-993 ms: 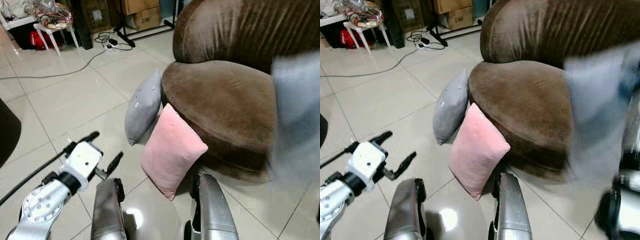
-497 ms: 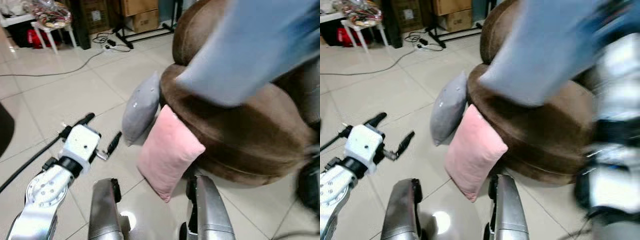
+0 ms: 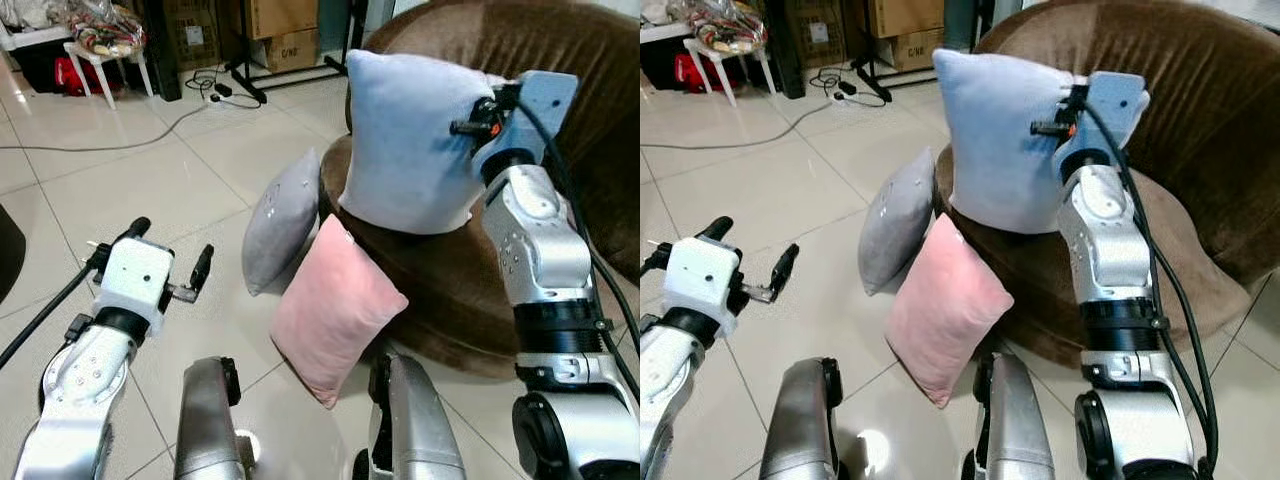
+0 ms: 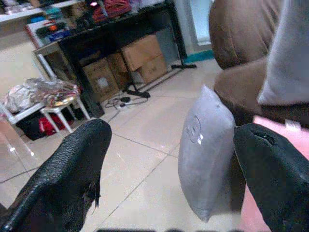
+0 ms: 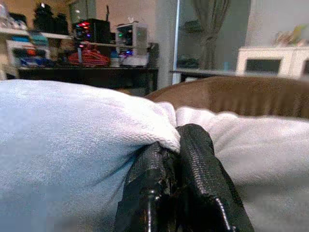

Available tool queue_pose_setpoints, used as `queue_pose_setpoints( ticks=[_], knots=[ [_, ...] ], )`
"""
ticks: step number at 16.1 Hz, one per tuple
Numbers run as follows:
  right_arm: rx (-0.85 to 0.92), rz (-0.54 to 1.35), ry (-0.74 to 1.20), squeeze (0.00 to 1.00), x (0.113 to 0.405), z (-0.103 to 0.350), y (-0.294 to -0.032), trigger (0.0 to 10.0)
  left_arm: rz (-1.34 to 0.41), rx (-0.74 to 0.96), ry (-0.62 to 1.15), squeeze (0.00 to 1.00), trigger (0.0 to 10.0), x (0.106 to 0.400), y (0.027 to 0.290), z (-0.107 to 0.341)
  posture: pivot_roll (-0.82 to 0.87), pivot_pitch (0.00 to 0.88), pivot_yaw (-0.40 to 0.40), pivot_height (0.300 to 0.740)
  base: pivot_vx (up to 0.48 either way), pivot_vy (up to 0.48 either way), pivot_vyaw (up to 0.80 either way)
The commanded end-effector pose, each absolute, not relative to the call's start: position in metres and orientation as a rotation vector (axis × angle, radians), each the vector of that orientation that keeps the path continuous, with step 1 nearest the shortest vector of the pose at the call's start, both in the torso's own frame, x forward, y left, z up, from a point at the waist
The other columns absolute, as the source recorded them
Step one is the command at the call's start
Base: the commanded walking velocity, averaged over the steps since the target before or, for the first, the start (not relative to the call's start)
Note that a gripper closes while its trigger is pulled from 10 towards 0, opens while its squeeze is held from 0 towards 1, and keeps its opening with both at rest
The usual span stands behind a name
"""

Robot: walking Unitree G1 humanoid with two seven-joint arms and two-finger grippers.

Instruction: Move the pillow to the sofa from floor

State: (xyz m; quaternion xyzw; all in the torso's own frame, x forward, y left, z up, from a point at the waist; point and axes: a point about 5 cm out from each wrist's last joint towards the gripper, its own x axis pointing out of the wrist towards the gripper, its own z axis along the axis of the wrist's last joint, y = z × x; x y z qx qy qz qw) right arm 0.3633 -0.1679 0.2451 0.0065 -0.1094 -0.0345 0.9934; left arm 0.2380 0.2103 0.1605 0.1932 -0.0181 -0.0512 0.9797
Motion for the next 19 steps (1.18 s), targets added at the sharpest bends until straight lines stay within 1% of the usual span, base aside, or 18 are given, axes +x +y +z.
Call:
queue_pose_setpoints(
  ticks=[1, 2, 3, 4, 5, 7, 8, 10, 13, 15, 19],
  knots=[
    [0.006, -0.085, -0.200, 0.00, 0.361, 0.242, -0.170, 10.0, -0.075, 0.369, -0.030, 0.00, 10.0, 0.242, 0.208, 0.162, 0.03, 0.000, -0.081, 0.540, 0.000, 0.000, 0.00],
    [0.025, -0.080, -0.196, 0.00, 0.360, 0.240, -0.169, 10.0, -0.068, 0.359, -0.026, 0.00, 10.0, 0.244, 0.205, 0.163, 0.03, 0.000, -0.084, 0.550, 0.000, 0.000, 0.00],
    [0.128, -0.052, -0.190, 0.00, 0.356, 0.238, -0.164, 10.0, -0.062, 0.360, -0.026, 0.00, 10.0, 0.244, 0.203, 0.163, 0.04, 0.000, -0.086, 0.560, 0.000, 0.000, 0.00],
    [0.179, -0.035, -0.187, 0.00, 0.353, 0.238, -0.161, 10.0, -0.047, 0.348, -0.023, 0.00, 10.0, 0.243, 0.204, 0.162, 0.04, 0.000, -0.088, 0.570, 0.000, 0.000, 0.00],
    [0.179, -0.005, -0.165, 0.00, 0.348, 0.233, -0.154, 10.0, -0.022, 0.326, -0.023, 0.00, 10.0, 0.241, 0.206, 0.162, 0.04, 0.000, -0.093, 0.585, 0.000, 0.000, 0.00],
    [0.161, 0.008, -0.157, 0.00, 0.347, 0.231, -0.148, 10.0, 0.000, 0.323, -0.039, 0.00, 10.0, 0.241, 0.206, 0.166, 0.04, 0.000, -0.094, 0.600, 0.000, 0.000, 0.00],
    [0.158, 0.013, -0.161, 0.00, 0.347, 0.232, -0.146, 10.0, 0.013, 0.315, -0.050, 0.00, 10.0, 0.241, 0.205, 0.169, 0.04, 0.000, -0.095, 0.605, 0.000, 0.000, 0.00],
    [0.188, 0.040, -0.173, 0.00, 0.346, 0.238, -0.137, 10.0, 0.049, 0.286, -0.068, 0.00, 10.0, 0.246, 0.205, 0.176, 0.04, 0.000, -0.096, 0.630, 0.000, 0.000, 0.00],
    [0.175, 0.061, -0.179, 0.00, 0.344, 0.241, -0.135, 10.0, 0.042, 0.302, -0.058, 0.00, 10.0, 0.244, 0.204, 0.173, 0.04, 0.000, -0.099, 0.660, 0.000, 0.000, 0.00],
    [0.177, 0.071, -0.193, 0.00, 0.346, 0.246, -0.133, 10.0, 0.077, 0.313, -0.047, 0.00, 10.0, 0.244, 0.208, 0.173, 0.04, 0.000, -0.105, 0.680, 0.000, 0.000, 0.00],
    [0.176, 0.087, -0.190, 0.00, 0.346, 0.248, -0.130, 10.0, 0.090, 0.338, -0.034, 0.00, 10.0, 0.241, 0.209, 0.170, 0.04, 0.000, -0.105, 0.715, 0.000, 0.000, 0.00]
  ],
)
